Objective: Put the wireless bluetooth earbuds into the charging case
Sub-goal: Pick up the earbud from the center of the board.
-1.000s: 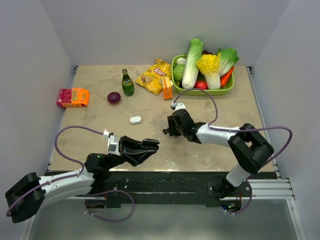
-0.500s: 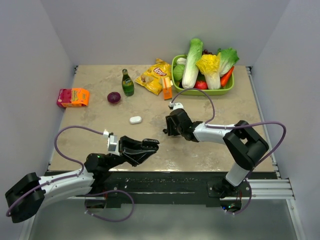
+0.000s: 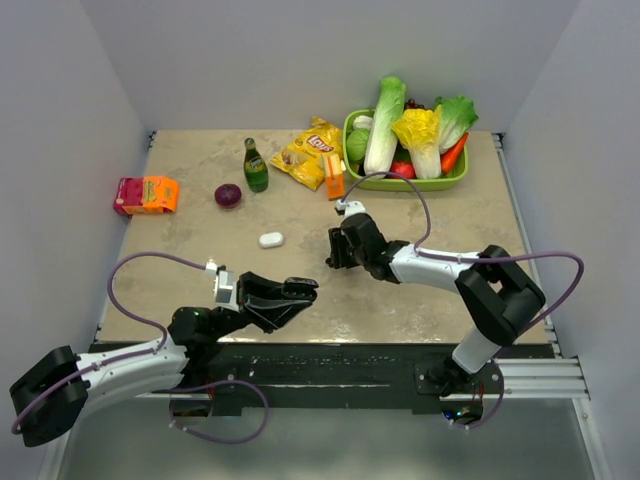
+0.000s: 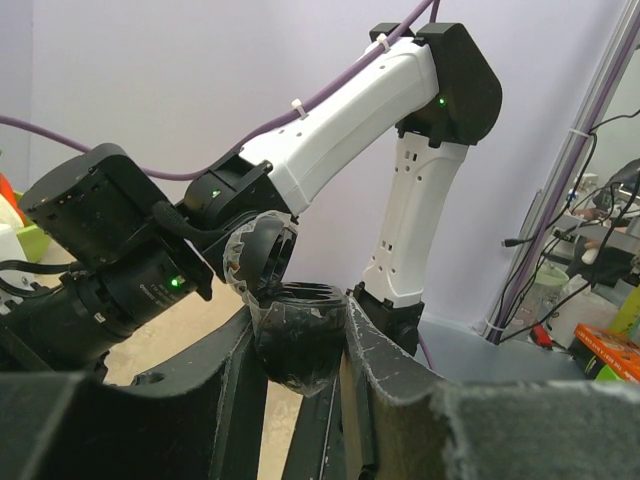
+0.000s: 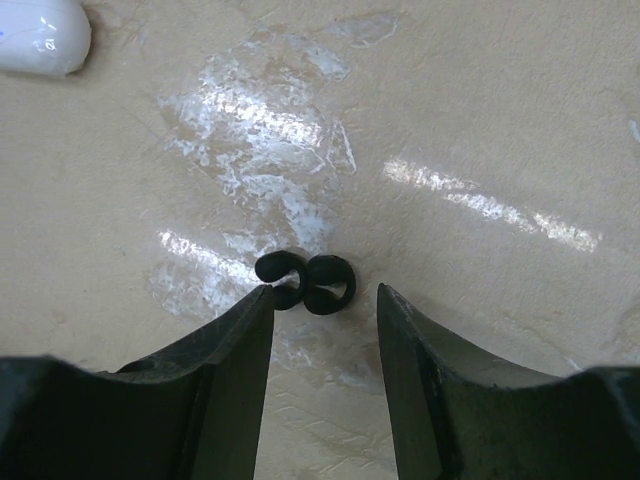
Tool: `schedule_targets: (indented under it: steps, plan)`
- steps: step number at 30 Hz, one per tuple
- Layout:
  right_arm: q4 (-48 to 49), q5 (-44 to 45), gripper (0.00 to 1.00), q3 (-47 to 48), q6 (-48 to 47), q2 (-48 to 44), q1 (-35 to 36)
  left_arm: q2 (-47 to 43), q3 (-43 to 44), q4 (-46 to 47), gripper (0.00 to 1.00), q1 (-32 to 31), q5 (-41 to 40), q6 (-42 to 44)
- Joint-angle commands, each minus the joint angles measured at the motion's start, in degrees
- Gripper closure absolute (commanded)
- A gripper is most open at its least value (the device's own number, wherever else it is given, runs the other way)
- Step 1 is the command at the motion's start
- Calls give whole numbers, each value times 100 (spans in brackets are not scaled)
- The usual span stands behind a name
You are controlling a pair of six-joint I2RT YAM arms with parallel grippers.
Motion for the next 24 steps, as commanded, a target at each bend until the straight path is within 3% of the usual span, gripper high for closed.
schedule_targets:
  steps: [1, 14, 24]
  plan:
    - [-93, 12, 51, 332, -257, 180, 103, 20, -1125, 378, 100, -43, -80, 34]
    - [-76, 584, 51, 131, -143, -39, 129, -42, -1151, 351, 100, -43, -89, 16]
    - [-58, 505, 53, 86, -46, 136, -82, -138, -1221, 325, 100, -43, -98, -1]
